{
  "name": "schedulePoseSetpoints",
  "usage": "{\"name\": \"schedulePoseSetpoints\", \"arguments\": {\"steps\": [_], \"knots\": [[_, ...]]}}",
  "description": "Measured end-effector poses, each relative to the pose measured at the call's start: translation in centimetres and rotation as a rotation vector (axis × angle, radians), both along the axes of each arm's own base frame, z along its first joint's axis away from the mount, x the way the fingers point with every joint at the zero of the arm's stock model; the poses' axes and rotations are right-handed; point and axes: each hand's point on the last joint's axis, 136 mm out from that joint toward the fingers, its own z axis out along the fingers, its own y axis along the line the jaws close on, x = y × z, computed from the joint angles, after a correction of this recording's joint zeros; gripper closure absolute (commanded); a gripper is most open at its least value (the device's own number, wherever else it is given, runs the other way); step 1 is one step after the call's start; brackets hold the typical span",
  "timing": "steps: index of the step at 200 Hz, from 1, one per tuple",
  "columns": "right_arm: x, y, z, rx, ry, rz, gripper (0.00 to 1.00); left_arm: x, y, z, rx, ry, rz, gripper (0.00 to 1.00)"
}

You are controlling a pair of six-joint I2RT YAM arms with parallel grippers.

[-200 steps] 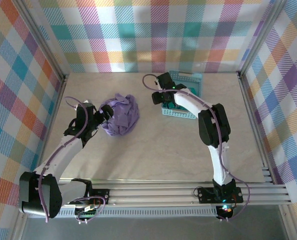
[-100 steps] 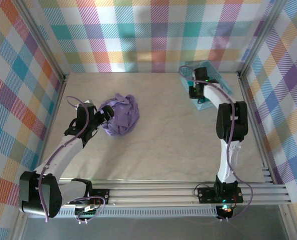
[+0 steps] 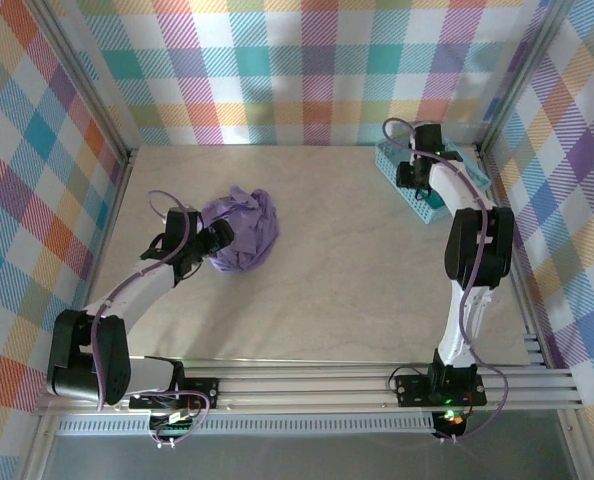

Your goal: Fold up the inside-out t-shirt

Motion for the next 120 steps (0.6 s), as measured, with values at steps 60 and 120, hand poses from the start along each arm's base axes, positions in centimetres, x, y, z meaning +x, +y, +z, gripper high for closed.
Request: {"name": "schedulePoseSetpoints", "arguments": {"steps": [60,120], "knots": [[-1.4,2.2,-0.1,0.034,-0.025,0.057,0.48,1.2,-0.4,-0.3,0.02,0.014,-0.023,0.07],[-8.1,18.1,9.1,0.204,-0.262,0.464,0.45,4.0,-4.5,-2.9,-0.09,0.07,-0.173,0.76]]}}
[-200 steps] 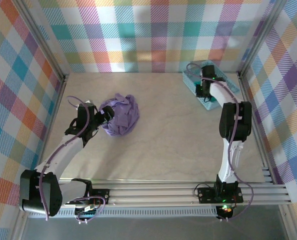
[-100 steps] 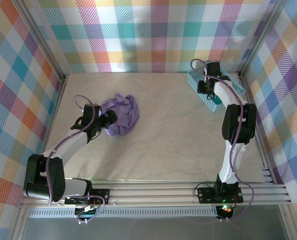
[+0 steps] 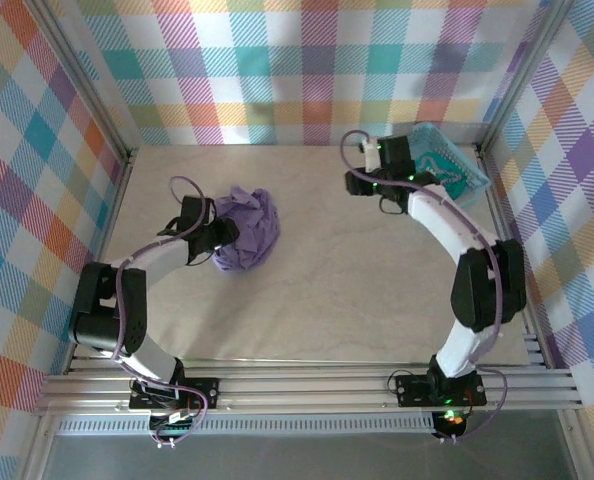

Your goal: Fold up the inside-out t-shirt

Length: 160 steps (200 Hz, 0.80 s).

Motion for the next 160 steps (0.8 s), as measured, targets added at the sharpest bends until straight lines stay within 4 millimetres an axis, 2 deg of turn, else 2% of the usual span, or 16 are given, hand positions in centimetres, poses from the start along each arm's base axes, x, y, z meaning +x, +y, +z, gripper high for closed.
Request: {"name": "schedulePoseSetpoints", "arguments": {"steps": [9,16,25,35,54,59,77,89,99,119,132,160], "knots": [[-1.7,2.6,0.6,0.041,-0.02,0.084,0.45,0.1,-1.2,0.5,-0.043,-0.016,-0.039,0.84],[-2.8,3.9,0.7,0.064,-0.026,0.127,0.45,0.1,-2.4,1.1,-0.082,-0.035,-0.08,0.87],[-3.8,4.7,0.3,0.084,-0.02,0.157,0.45,-0.1,-4.5,2.0,-0.134,-0.056,-0.154,0.87],[-4.4,4.6,-0.5,0.092,-0.008,0.162,0.45,-0.6,-7.2,3.2,-0.19,-0.079,-0.243,0.87],[-5.0,3.5,-1.5,0.097,0.017,0.133,0.44,-2.6,-13.0,6.4,-0.261,-0.135,-0.429,0.77],[-5.2,3.3,-1.5,0.099,0.02,0.127,0.43,-3.2,-14.3,7.4,-0.269,-0.158,-0.472,0.71],[-5.8,2.6,-0.5,0.12,0.007,0.104,0.4,-4.4,-17.3,11.2,-0.273,-0.252,-0.569,0.52],[-6.4,2.2,0.7,0.135,-0.014,0.094,0.38,-4.1,-17.4,13.0,-0.256,-0.3,-0.564,0.44],[-7.0,1.9,1.5,0.15,-0.026,0.085,0.36,-3.5,-16.8,13.4,-0.235,-0.32,-0.541,0.39],[-8.2,1.4,1.6,0.169,-0.021,0.075,0.32,-3.1,-15.4,12.1,-0.188,-0.307,-0.495,0.29],[-8.8,1.2,0.3,0.17,0.013,0.067,0.3,-3.3,-14.2,10.4,-0.144,-0.272,-0.46,0.24],[-9.4,1.1,-4.5,0.144,0.147,0.037,0.27,-3.8,-12.7,7.0,-0.075,-0.168,-0.418,0.22]]}}
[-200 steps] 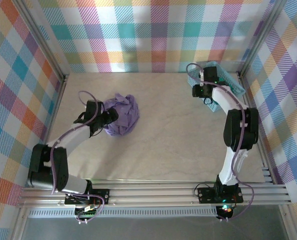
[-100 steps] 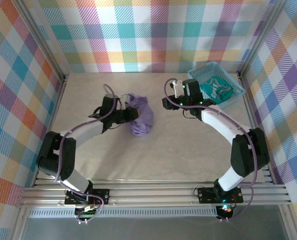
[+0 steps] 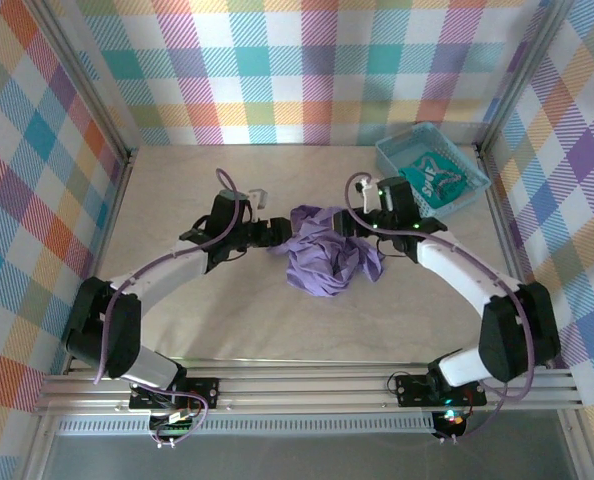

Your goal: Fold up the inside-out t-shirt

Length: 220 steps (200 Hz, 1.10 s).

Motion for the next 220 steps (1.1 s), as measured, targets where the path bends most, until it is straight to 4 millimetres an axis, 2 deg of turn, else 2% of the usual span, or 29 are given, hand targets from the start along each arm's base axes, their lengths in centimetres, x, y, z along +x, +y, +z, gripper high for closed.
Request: {"name": "schedulePoseSetpoints", "arguments": {"steps": [19,46,64,88,101,128,133,140,162,176,190,204,220], "knots": [[0.4,0.0,-3.1,-0.028,0.076,-0.02,0.25,0.6,-0.3,-2.1,0.03,0.054,-0.01,0.22],[2.0,0.2,-6.6,-0.072,0.157,-0.052,0.24,1.4,-0.7,-6.4,0.078,0.152,-0.017,0.31],[4.4,0.4,-7.3,-0.088,0.157,-0.084,0.24,1.2,-0.7,-8.8,0.103,0.212,-0.015,0.41],[7.2,0.6,-7.2,-0.058,0.15,-0.11,0.25,1.1,-0.7,-9.7,0.113,0.231,-0.02,0.59],[8.5,0.6,-7.4,-0.038,0.156,-0.114,0.31,1.1,-0.8,-9.6,0.109,0.228,-0.023,0.7],[11.1,1.2,-7.9,0.002,0.166,-0.106,0.6,1.3,-1.0,-9.4,0.098,0.218,-0.029,0.96],[11.5,1.4,-7.9,0.007,0.164,-0.095,0.65,1.3,-1.0,-9.3,0.095,0.219,-0.029,1.0],[12.0,1.6,-7.9,0.018,0.165,-0.089,0.72,1.3,-1.0,-9.3,0.096,0.216,-0.033,1.0],[12.3,2.3,-7.1,0.045,0.158,-0.059,1.0,1.5,-1.1,-8.7,0.089,0.207,-0.03,1.0],[12.1,2.6,-6.2,0.057,0.148,-0.039,1.0,1.7,-0.9,-7.7,0.079,0.185,-0.025,1.0],[11.8,2.6,-4.5,0.068,0.122,-0.029,1.0,2.0,-0.7,-5.8,0.059,0.144,-0.017,1.0],[11.3,2.4,-1.5,0.078,0.063,-0.017,1.0,2.3,-0.2,-3.1,0.033,0.086,-0.003,1.0],[10.2,2.0,3.8,0.105,-0.042,-0.008,1.0,2.6,0.4,0.6,-0.004,0.003,0.013,1.0]]}}
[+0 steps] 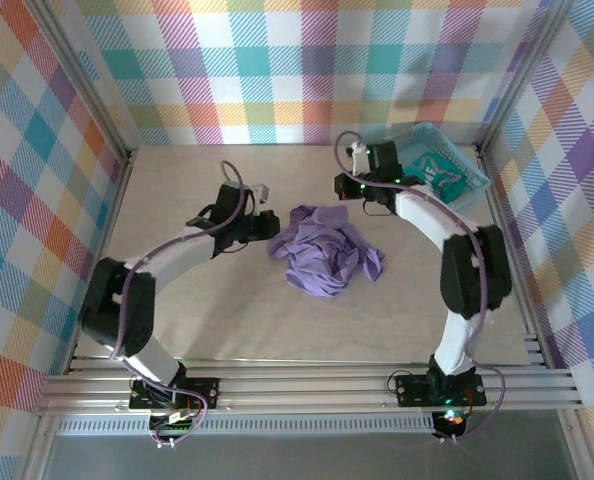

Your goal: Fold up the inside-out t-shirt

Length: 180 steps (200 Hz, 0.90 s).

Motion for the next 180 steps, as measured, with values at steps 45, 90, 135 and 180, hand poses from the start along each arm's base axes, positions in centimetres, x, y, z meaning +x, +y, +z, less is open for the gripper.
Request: {"name": "schedulePoseSetpoints", "arguments": {"steps": [45,90,135,180], "knots": [[-2.2,-2.0,9.0,0.034,-0.236,-0.056,0.3,-0.4,1.2,8.9,-0.079,-0.225,0.041,0.81],[0.6,-2.1,-5.3,-0.076,0.111,-0.079,0.21,-0.2,1.6,3.4,-0.008,-0.111,0.067,0.27],[-1.4,-2.3,-14.1,-0.082,0.399,-0.063,0.39,-1.8,1.4,-5.3,0.093,0.087,0.037,0.22],[-0.3,-1.2,-12.9,-0.011,0.388,-0.042,0.81,-2.5,-0.5,-10.7,0.115,0.218,-0.019,0.51]]}}
